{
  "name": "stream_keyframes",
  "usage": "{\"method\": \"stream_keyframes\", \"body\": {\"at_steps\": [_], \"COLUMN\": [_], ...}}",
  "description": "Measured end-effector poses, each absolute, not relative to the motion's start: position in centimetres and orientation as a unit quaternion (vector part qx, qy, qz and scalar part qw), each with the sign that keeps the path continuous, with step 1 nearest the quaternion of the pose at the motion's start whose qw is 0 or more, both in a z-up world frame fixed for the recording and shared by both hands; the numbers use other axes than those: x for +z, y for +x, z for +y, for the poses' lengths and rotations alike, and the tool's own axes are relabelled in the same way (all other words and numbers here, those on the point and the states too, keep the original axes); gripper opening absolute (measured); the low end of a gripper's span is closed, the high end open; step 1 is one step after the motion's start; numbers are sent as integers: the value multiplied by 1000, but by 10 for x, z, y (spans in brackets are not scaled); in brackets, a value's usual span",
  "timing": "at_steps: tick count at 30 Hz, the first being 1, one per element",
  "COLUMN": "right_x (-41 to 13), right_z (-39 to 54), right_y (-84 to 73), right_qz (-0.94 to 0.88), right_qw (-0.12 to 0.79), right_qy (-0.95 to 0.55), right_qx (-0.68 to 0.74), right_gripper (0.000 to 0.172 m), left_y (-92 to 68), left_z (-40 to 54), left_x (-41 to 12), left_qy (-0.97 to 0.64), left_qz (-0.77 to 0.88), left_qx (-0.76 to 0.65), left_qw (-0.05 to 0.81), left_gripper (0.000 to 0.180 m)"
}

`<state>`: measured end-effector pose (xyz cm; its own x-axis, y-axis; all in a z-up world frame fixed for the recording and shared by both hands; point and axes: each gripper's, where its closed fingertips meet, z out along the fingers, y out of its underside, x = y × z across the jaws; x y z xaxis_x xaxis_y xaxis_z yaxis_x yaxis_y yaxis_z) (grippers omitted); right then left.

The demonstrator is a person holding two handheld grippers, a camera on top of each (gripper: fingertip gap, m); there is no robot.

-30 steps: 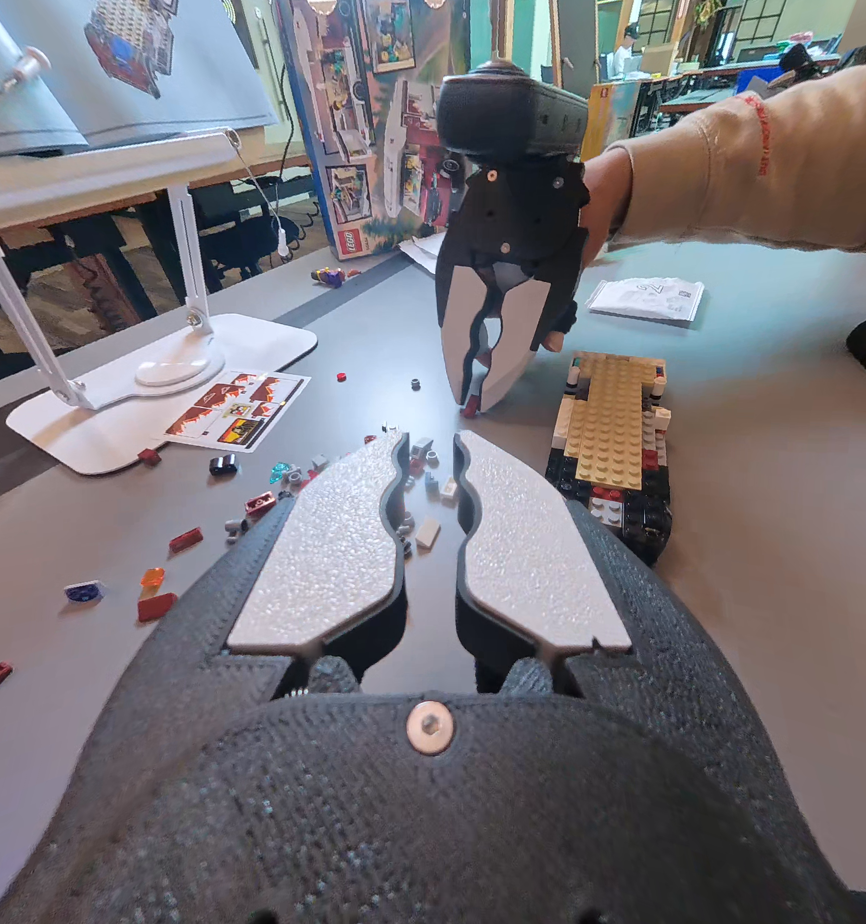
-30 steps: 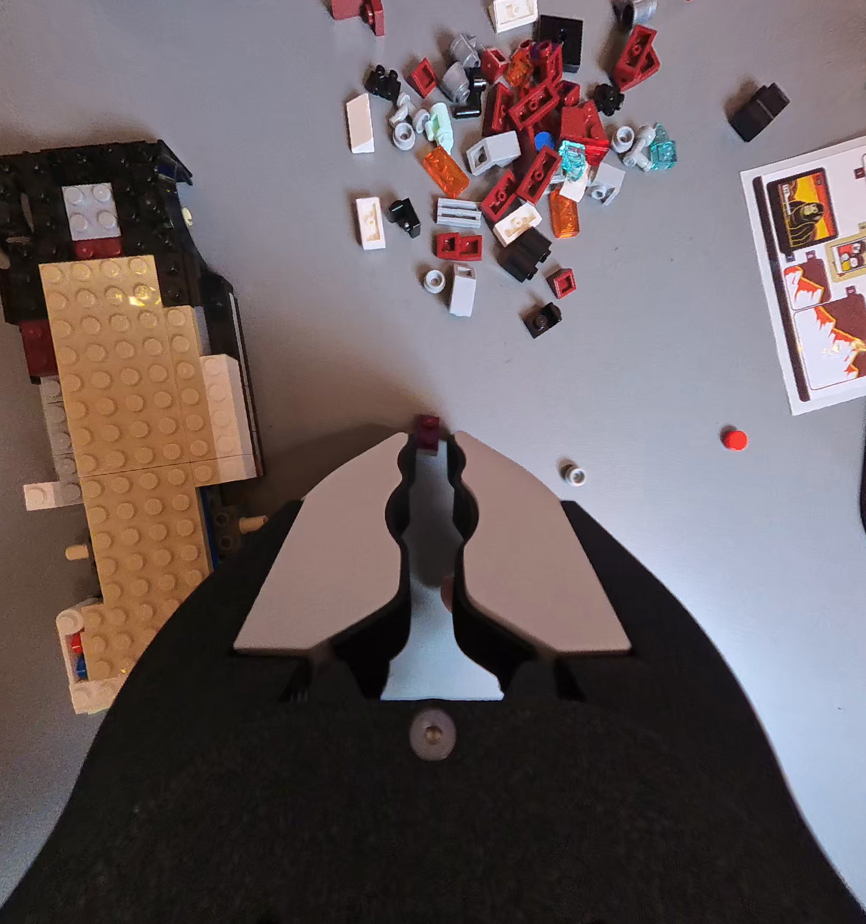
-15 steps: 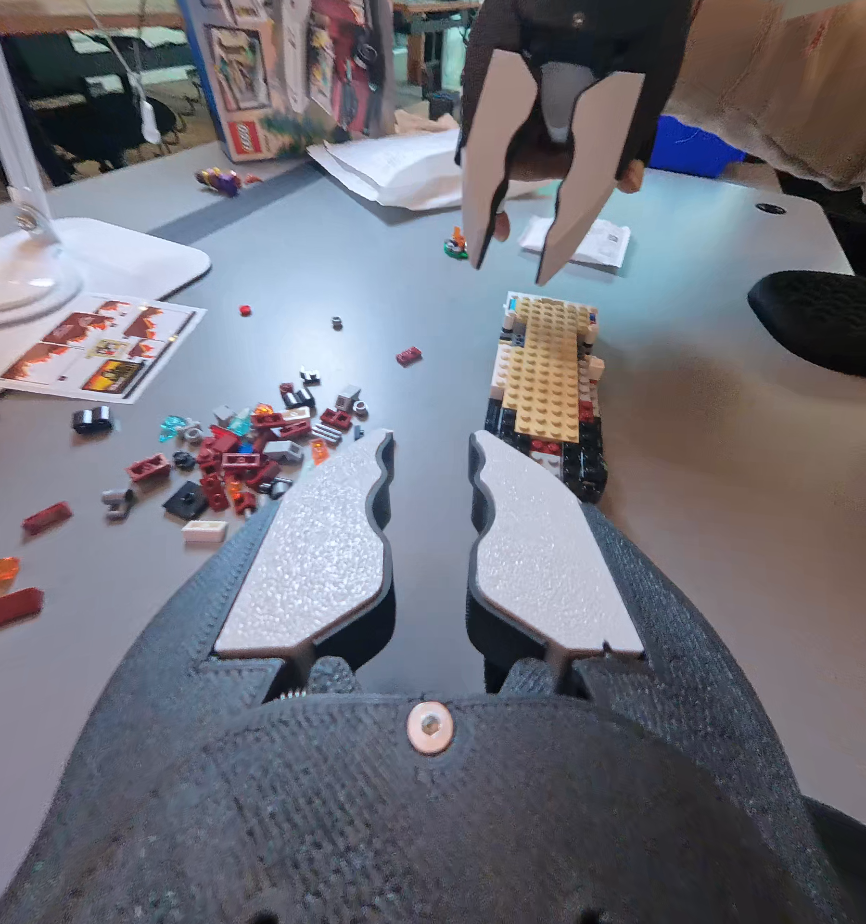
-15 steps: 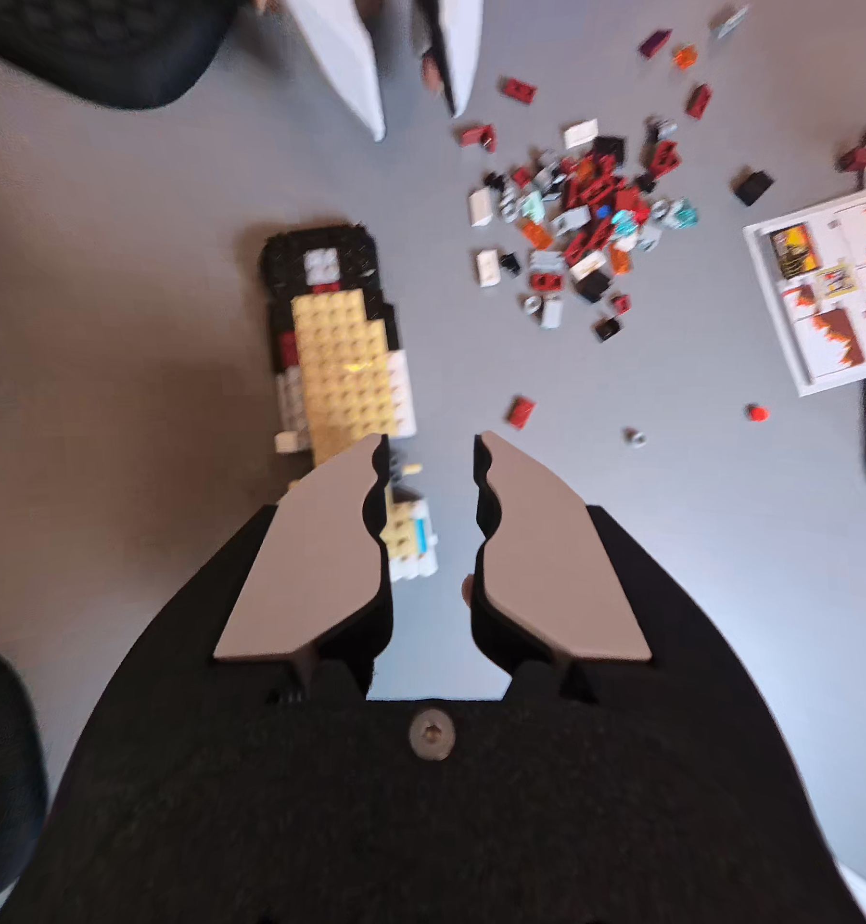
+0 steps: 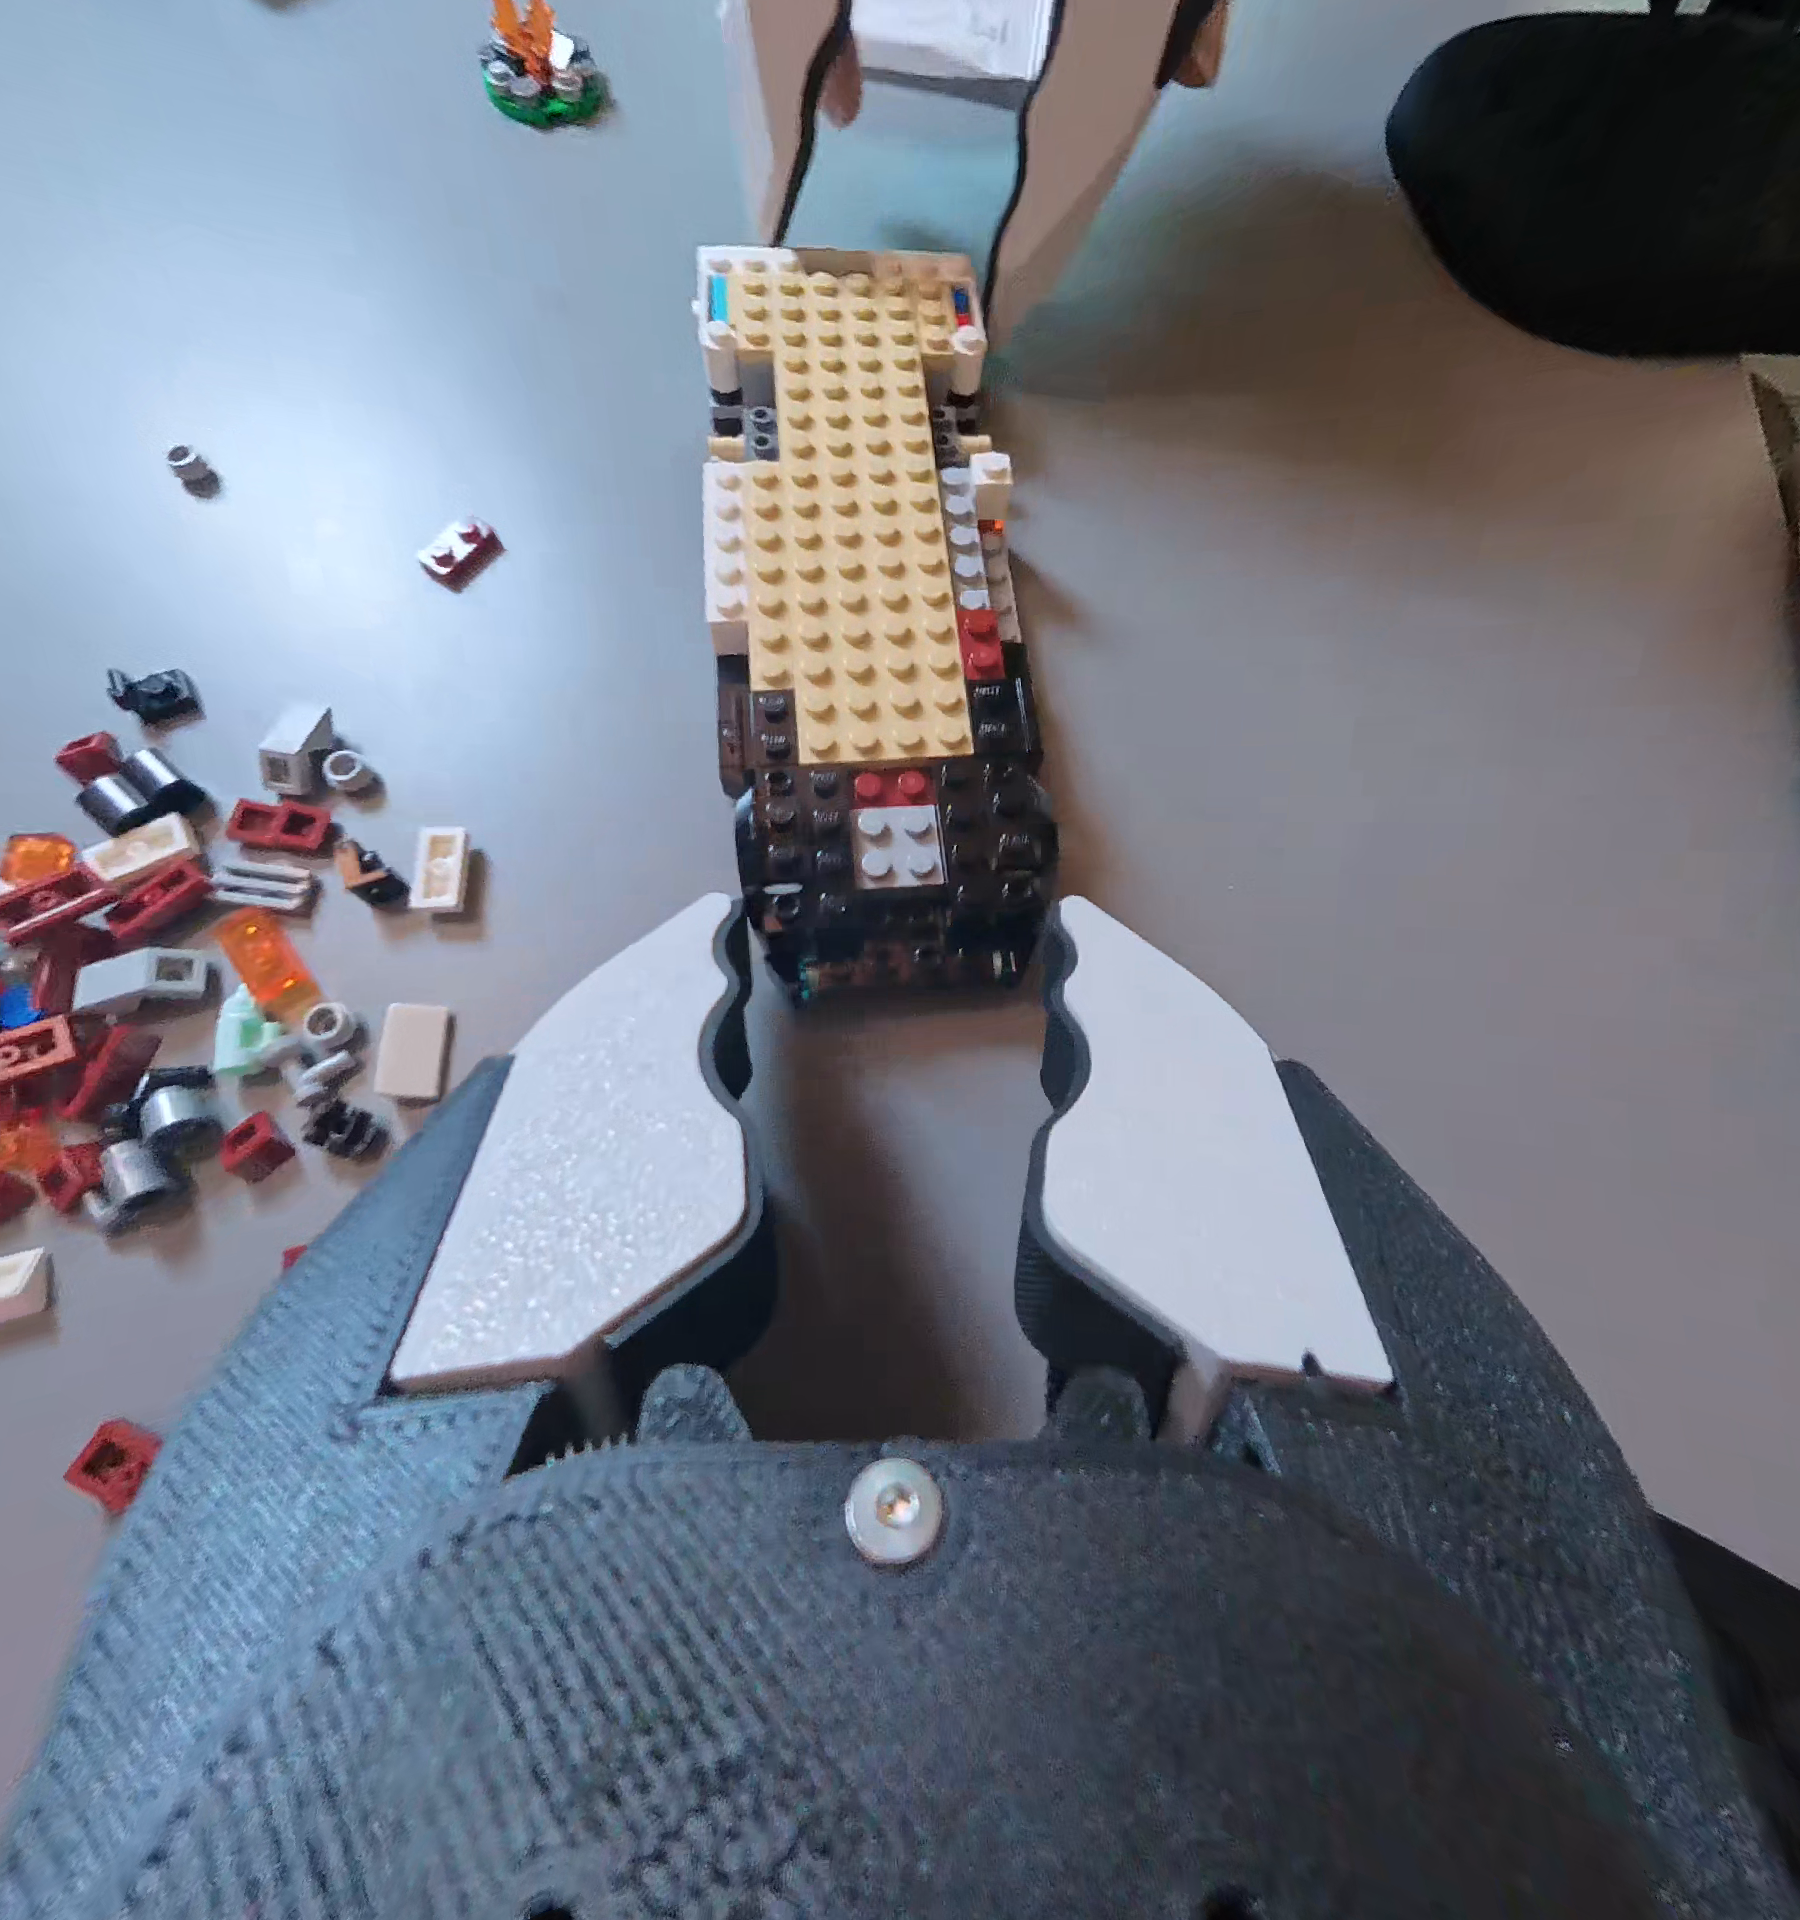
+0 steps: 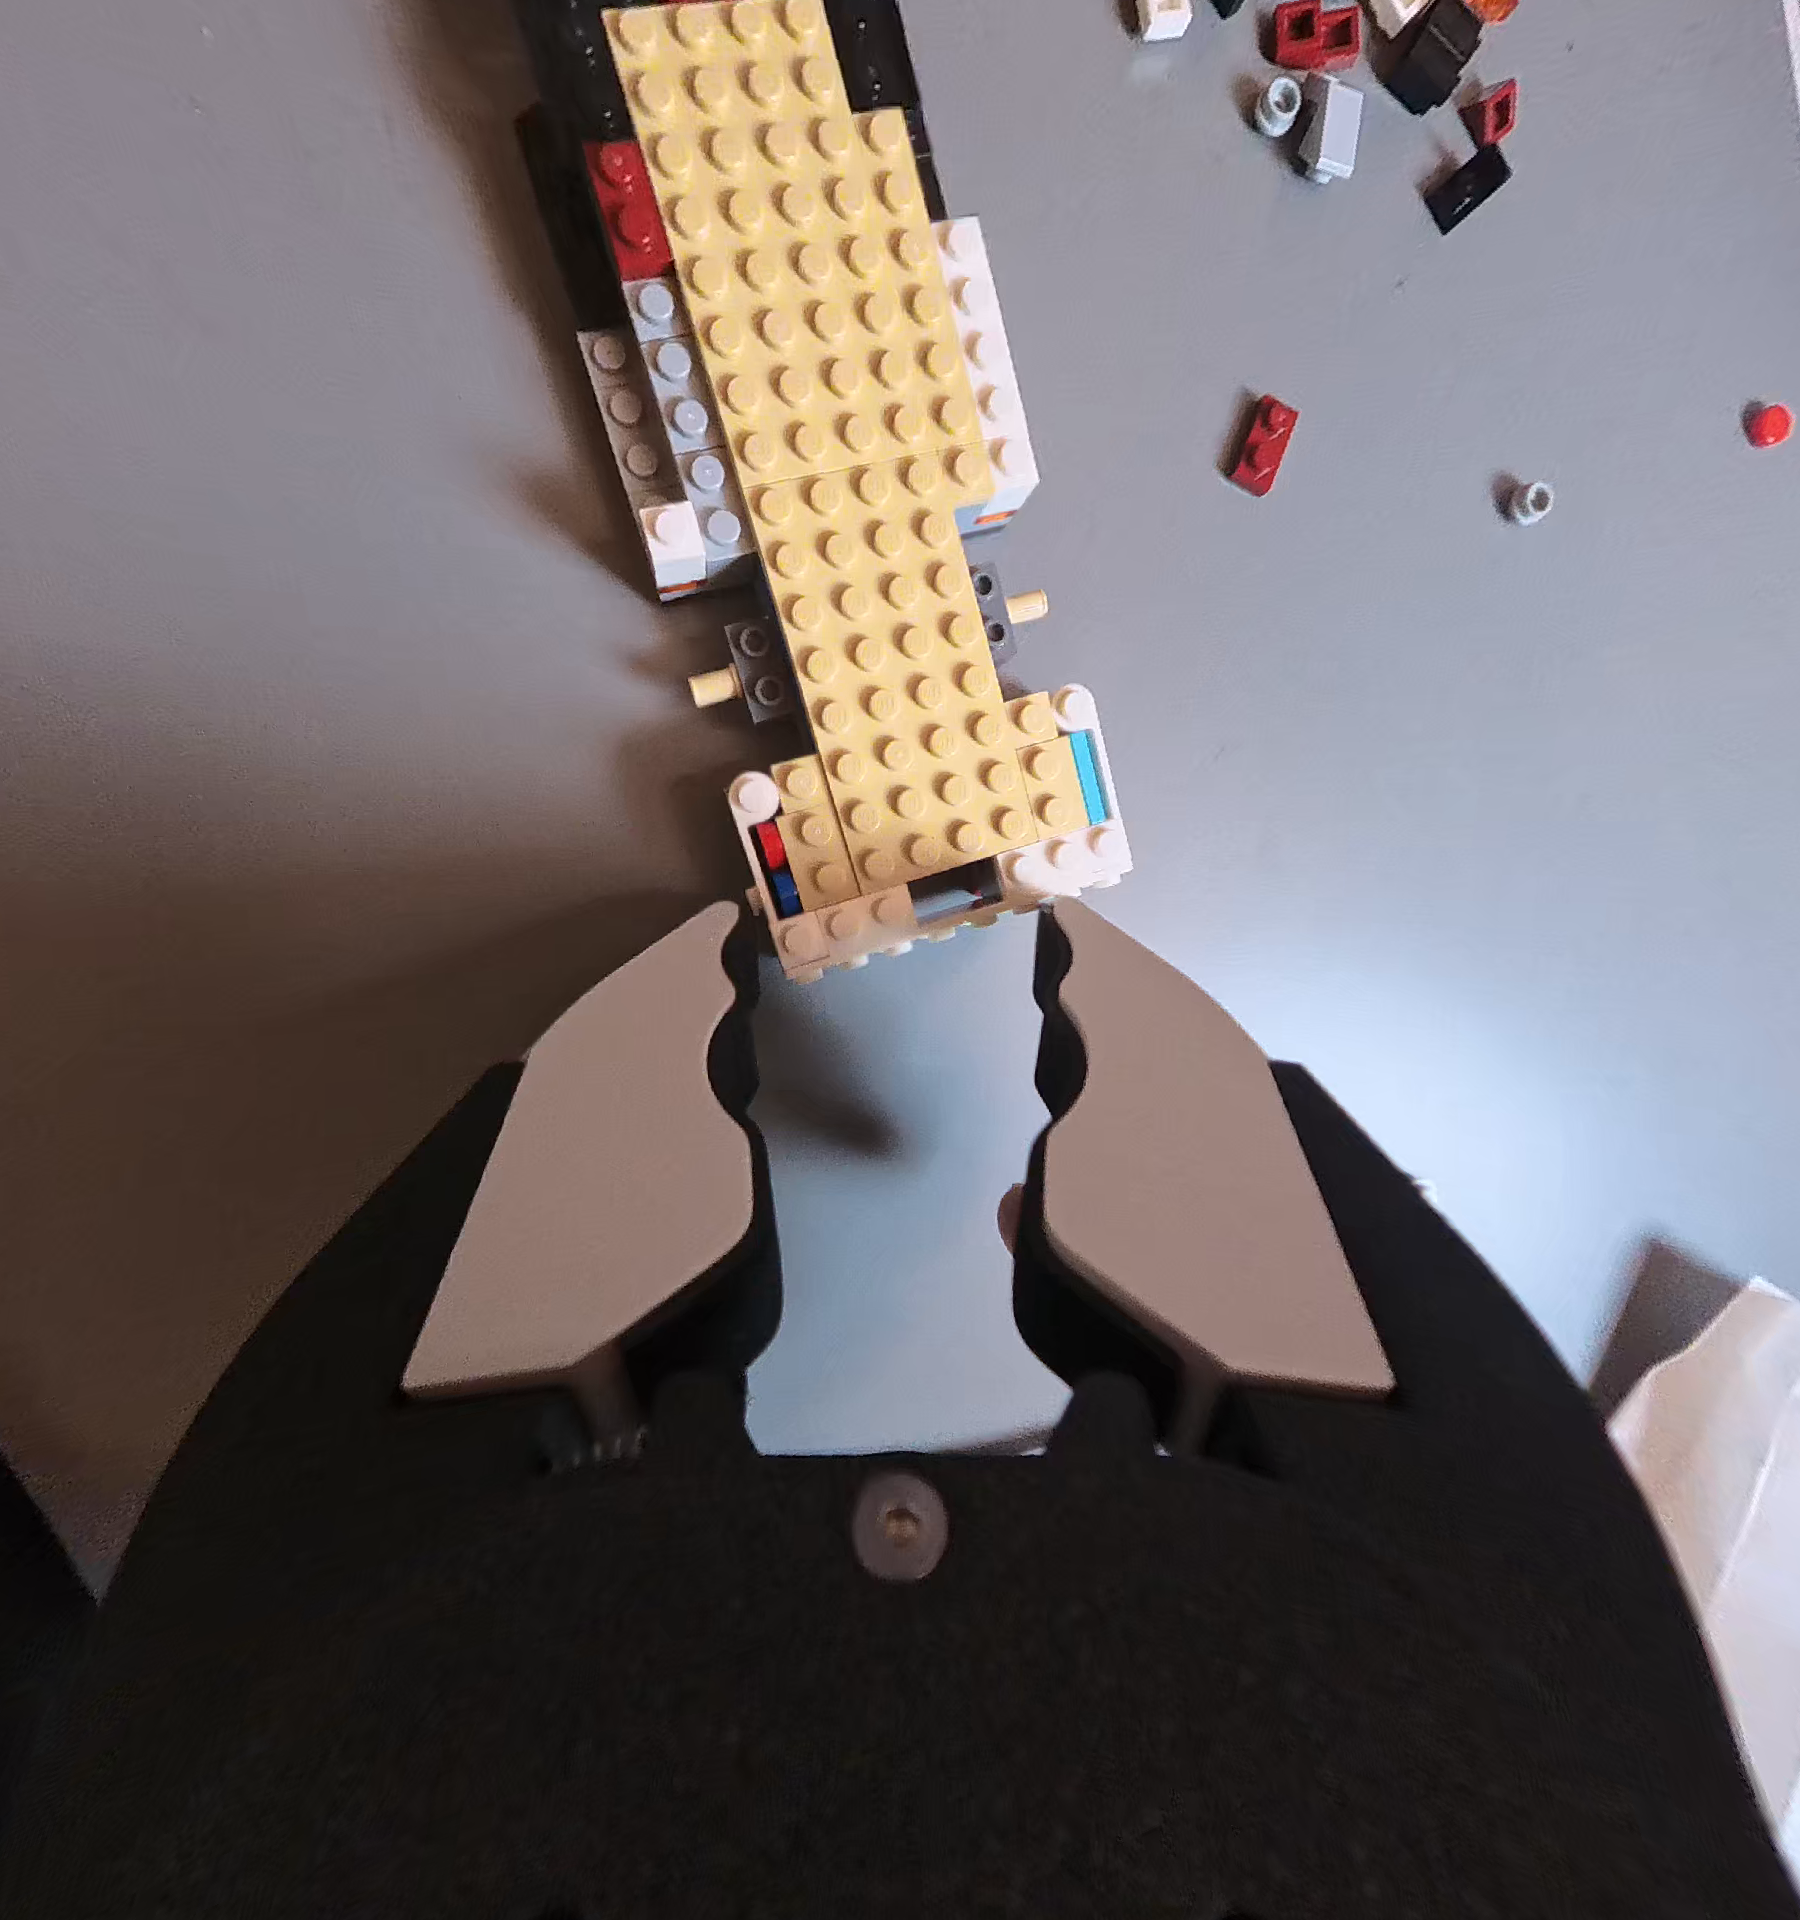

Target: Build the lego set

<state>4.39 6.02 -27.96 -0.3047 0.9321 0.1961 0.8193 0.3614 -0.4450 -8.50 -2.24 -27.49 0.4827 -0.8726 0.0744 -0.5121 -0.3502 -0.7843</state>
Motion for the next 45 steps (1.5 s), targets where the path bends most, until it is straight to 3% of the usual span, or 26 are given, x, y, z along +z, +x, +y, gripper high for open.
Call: {"method": "stream_keyframes", "body": {"at_steps": [13, 27, 32, 36, 45], "right_x": [-268, -245, -233, -238, -274], "right_z": [107, 33, 54, 83, 97], "right_y": [0, -8, -32, -58, -75], "right_qz": [-785, -786, -765, -759, -764], "right_qw": [248, 273, 280, 238, 21], "right_qy": [-548, -501, -528, -572, -639], "right_qx": [147, 239, 239, 201, 86], "right_gripper": [39, 39, 29, 22, 21], "left_y": [-57, -54, -52, -60, -76], "left_z": [-48, -38, -37, -34, -30], "left_x": [-273, -273, -271, -260, -263], "left_qy": [-745, -750, -747, -746, -753], "left_qz": [495, 482, 481, 456, 444], "left_qx": [-253, -235, -234, -248, -229], "left_qw": [369, 388, 396, 417, 429], "left_gripper": [37, 32, 34, 33, 31]}}
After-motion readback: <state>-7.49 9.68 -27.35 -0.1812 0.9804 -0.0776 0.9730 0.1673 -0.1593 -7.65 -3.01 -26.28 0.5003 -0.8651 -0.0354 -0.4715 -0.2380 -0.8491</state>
